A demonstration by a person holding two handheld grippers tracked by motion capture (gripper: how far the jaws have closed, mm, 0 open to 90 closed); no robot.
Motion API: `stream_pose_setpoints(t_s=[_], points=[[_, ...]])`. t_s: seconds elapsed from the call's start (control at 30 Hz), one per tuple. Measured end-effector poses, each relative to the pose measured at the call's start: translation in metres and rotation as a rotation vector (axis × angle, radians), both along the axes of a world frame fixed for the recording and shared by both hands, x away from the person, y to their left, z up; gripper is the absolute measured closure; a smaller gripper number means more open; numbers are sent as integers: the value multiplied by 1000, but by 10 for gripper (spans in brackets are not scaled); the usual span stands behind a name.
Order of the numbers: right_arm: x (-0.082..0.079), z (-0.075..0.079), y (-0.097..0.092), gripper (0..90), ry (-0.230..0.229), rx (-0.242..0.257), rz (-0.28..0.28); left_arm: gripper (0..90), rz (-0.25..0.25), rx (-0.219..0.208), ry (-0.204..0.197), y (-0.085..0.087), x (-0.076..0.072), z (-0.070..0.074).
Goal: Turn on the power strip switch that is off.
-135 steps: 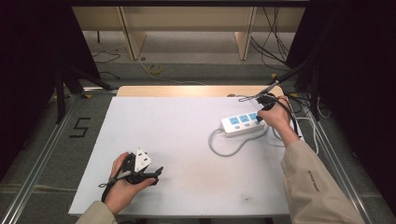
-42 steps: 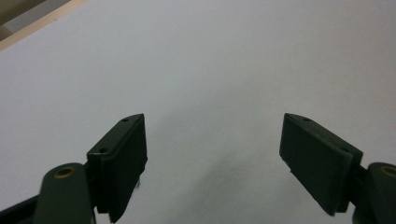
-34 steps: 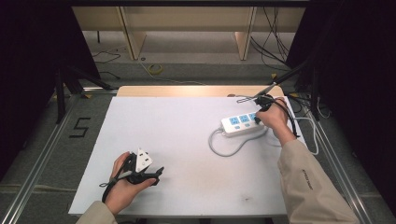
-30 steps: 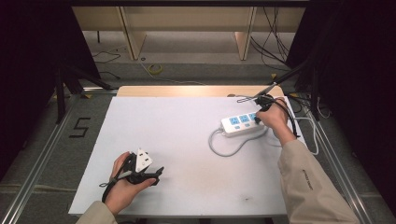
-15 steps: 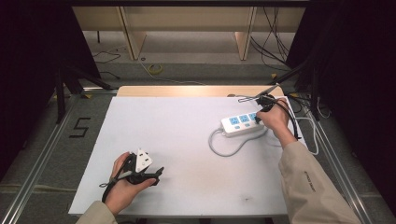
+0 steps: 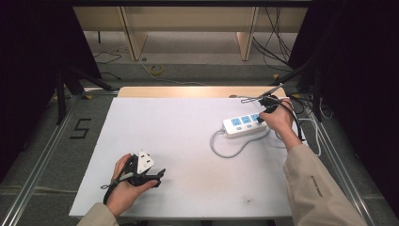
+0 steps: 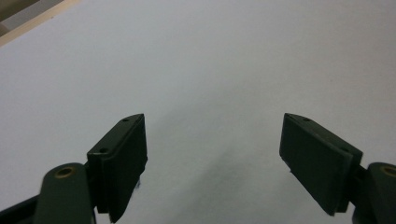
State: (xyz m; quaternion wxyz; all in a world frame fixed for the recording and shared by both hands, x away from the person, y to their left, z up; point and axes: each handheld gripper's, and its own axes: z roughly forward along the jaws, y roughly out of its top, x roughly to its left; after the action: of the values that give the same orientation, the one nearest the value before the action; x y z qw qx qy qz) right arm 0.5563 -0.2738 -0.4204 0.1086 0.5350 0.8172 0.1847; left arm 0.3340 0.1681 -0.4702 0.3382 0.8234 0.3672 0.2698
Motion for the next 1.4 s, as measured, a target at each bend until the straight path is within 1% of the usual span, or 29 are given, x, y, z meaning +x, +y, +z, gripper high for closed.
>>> stream_pose_setpoints(t_s=[0.03,0.07,0.17,0.27,0.3,0.37,0.5,0.57,0.7,0.97,1.23,1.4], points=[[-1,1,0,892,-1,2,-4,232,3,-6,-2,0,0,0],[-2,2,1,892,-6,3,0,232,2,0,-1,0,0,0],[-7,3,1,891,-12,12,7,232,4,-1,0,1,0,0],[-11,4,2,883,-11,16,15,232,6,-5,-2,0,0,-1],[-13,5,2,877,-3,23,13,232,2,2,2,0,0,0],[-16,5,2,867,-2,23,20,232,3,3,1,0,0,-1],[-24,5,2,865,-8,31,36,232,4,5,1,1,0,0],[-29,4,2,863,-20,35,45,232,4,3,2,1,0,-1],[-37,4,2,851,-26,50,51,232,5,4,4,0,0,-1],[-54,4,0,814,-39,62,74,232,7,4,3,1,0,-1],[-71,4,-2,783,-69,80,91,232,10,4,3,1,0,-1],[-82,4,-3,758,-79,91,99,232,11,3,3,1,0,-2]])
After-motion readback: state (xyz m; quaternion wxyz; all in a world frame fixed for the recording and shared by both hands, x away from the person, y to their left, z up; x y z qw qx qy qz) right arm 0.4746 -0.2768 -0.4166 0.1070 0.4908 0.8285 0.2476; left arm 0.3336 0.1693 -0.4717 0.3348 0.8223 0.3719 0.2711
